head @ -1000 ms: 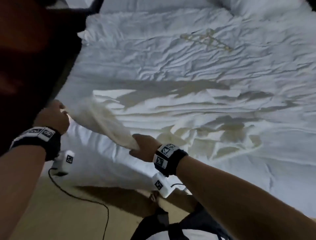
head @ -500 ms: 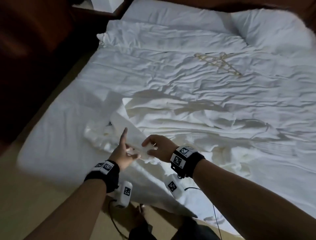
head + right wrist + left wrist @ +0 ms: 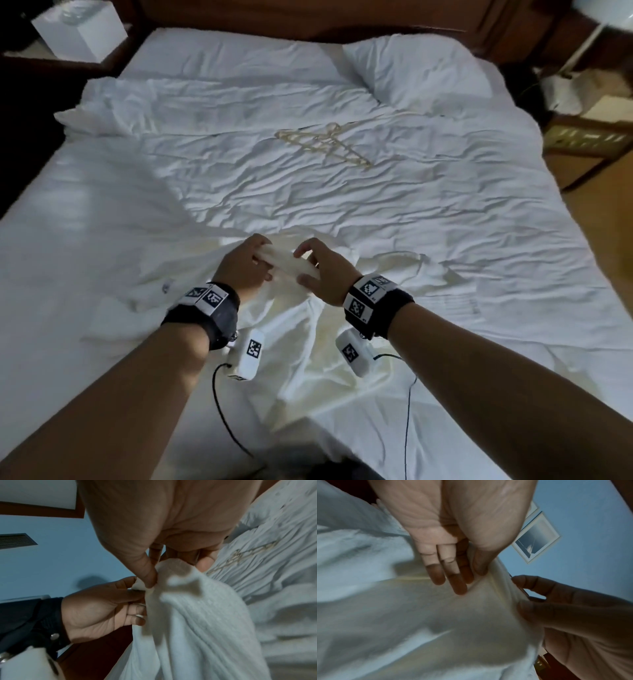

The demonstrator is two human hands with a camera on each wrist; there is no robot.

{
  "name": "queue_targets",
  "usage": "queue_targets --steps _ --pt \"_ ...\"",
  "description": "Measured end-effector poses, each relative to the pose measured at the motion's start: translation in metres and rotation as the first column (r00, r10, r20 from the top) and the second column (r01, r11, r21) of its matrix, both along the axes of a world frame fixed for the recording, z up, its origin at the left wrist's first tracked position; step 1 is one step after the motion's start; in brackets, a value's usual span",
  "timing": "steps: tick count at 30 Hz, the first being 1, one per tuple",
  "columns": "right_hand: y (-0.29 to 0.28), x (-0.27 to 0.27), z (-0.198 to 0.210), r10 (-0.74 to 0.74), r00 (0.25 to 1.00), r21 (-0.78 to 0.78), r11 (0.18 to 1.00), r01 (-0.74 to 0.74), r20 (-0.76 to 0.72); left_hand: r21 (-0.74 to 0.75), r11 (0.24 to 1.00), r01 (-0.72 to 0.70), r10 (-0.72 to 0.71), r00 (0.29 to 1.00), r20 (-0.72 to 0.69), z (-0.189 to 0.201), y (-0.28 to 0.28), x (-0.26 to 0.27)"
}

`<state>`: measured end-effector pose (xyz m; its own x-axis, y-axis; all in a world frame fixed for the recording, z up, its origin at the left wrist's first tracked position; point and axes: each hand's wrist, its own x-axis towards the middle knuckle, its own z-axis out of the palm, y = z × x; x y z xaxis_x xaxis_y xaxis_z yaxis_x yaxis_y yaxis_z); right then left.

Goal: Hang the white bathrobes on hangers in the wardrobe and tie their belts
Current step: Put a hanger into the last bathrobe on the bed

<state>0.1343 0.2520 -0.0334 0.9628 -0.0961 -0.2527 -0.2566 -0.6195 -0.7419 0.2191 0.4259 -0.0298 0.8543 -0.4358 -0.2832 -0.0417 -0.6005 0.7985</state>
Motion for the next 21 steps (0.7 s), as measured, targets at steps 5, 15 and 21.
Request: queue_targets --steps 5,15,21 --pt "-0.056 0.018 -0.016 0.007 0.994 -0.127 0.992 -0.020 -0.108 0.166 0.985 0.055 -0.075 0.990 0.116 0.002 -0.037 0.031" --pt "-0.114 0.087 -0.127 -0.049 0.893 -0.366 0.921 -0.133 -0.447 0.623 0.778 0.084 -0.246 0.953 0.179 -0.067 -0.034 0.155" --pt "-0.111 0.126 -0.198 -0.122 0.849 -0.363 0.928 -0.087 -0.514 0.722 0.622 0.302 -0.457 0.889 0.023 -0.150 -0.078 0.222"
